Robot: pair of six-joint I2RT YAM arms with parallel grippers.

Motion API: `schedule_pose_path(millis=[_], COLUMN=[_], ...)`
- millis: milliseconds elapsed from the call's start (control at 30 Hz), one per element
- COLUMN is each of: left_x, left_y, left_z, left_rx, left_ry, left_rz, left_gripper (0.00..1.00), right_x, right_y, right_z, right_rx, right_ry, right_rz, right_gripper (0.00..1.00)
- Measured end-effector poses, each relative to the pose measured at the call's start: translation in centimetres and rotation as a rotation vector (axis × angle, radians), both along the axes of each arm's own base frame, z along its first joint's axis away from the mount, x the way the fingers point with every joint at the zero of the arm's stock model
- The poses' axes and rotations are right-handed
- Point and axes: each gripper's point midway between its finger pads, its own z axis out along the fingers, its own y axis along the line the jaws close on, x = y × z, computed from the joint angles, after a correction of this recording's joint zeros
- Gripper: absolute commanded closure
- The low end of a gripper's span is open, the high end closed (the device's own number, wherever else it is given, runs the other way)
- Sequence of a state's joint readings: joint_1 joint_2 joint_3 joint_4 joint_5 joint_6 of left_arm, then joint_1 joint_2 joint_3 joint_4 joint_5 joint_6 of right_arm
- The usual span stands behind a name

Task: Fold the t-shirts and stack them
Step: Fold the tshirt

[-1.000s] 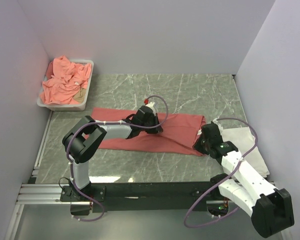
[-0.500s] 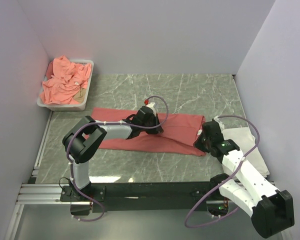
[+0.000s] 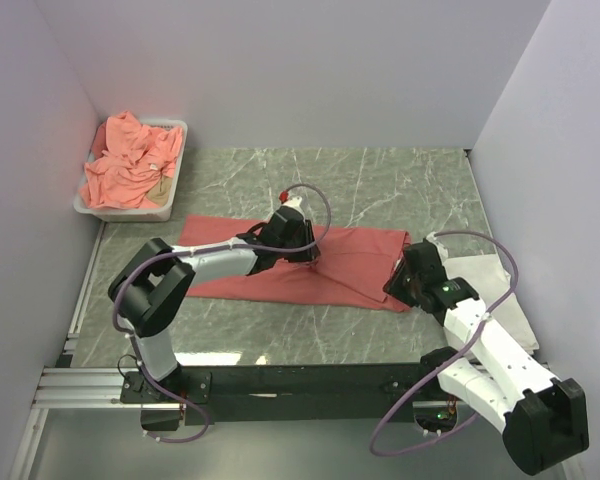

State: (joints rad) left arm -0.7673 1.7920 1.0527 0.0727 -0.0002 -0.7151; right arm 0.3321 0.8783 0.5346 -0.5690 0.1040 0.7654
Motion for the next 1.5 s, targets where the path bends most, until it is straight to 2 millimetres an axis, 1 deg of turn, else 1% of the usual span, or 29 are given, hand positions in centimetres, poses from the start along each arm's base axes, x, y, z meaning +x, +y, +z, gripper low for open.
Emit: schedule_pose_path(millis=[133, 200, 267, 367, 433, 500, 567, 633, 700, 833, 933, 1067, 1100, 1167, 1200, 1267, 1300, 1333, 1433, 1467, 1500], left_x=[1.0, 1.4, 1.4, 1.3, 1.2, 1.0, 0.6, 0.2, -0.1, 0.0, 0.0, -0.1, -0.2, -0.4, -0.5, -0.5, -0.4, -0.3, -0.3, -0.3, -0.5], left_y=[0.0, -0.3, -0.6, -1.5, -2.2, -2.5, -2.6, -2.3, -2.2, -2.5, -2.5, -2.4, -2.2, -1.9, -1.6, -1.1, -0.7, -0.3, 0.9, 1.5, 2.1], left_z=[2.2, 3.0, 3.4, 3.5, 2.7, 1.2, -0.8, -2.9, -4.2, -4.2, -4.1, -4.0, -3.9, -3.3, -2.7, -1.3, -0.3, 0.7, 3.7, 4.5, 5.1], left_rx=[0.004, -0.002, -0.006, -0.014, -0.009, 0.008, 0.034, 0.062, 0.064, 0.047, 0.046, 0.050, 0.055, 0.064, 0.069, 0.072, 0.075, 0.075, 0.061, 0.057, 0.054], left_ry=[-0.045, -0.060, -0.065, -0.066, -0.054, -0.031, 0.003, 0.039, 0.067, 0.064, 0.065, 0.066, 0.068, 0.069, 0.067, 0.051, 0.037, 0.024, -0.016, -0.027, -0.033], left_rz=[0.022, 0.019, 0.011, -0.006, -0.021, -0.029, -0.034, -0.033, -0.030, -0.027, -0.026, -0.027, -0.028, -0.025, -0.019, -0.002, 0.013, 0.025, 0.078, 0.098, 0.120], left_gripper=[0.86, 0.91, 0.93, 0.94, 0.96, 0.97, 0.97, 0.98, 0.99, 0.99, 0.98, 0.88, 0.81, 0.73, 0.68, 0.66, 0.61, 0.59, 0.58, 0.60, 0.66], right_x=[1.0, 1.7, 2.3, 3.1, 3.5, 3.9, 4.0, 3.6, 2.9, 1.7, 1.9, 1.9, 1.9, 1.8, 1.8, 2.2, 2.6, 3.1, 5.0, 5.6, 6.0], right_y=[1.0, 1.7, 2.1, 2.7, 2.9, 3.2, 3.5, 3.5, 3.3, 3.0, 3.1, 3.2, 3.1, 3.1, 3.0, 2.9, 2.9, 3.0, 3.4, 3.6, 3.7], right_z=[0.8, 1.1, 1.2, 0.5, -0.1, -0.7, -1.4, -2.5, -3.6, -5.1, -5.1, -5.1, -5.1, -4.9, -4.7, -3.7, -2.9, -2.0, 1.1, 1.9, 2.5], right_rx=[0.003, 0.008, 0.013, 0.020, 0.023, 0.031, 0.040, 0.044, 0.041, 0.041, 0.049, 0.050, 0.050, 0.049, 0.045, 0.039, 0.038, 0.038, 0.050, 0.056, 0.060], right_ry=[-0.004, -0.009, -0.012, 0.001, 0.014, 0.022, 0.031, 0.049, 0.072, 0.108, 0.101, 0.100, 0.100, 0.102, 0.103, 0.083, 0.068, 0.045, -0.032, -0.052, -0.066], right_rz=[0.026, 0.038, 0.044, 0.046, 0.044, 0.041, 0.042, 0.040, 0.035, 0.028, 0.027, 0.028, 0.028, 0.028, 0.026, 0.022, 0.019, 0.017, 0.011, 0.010, 0.009], right_gripper=[0.63, 0.63, 0.64, 0.65, 0.66, 0.66, 0.67, 0.66, 0.67, 0.67, 0.66, 0.67, 0.66, 0.65, 0.64, 0.60, 0.57, 0.56, 0.53, 0.52, 0.51])
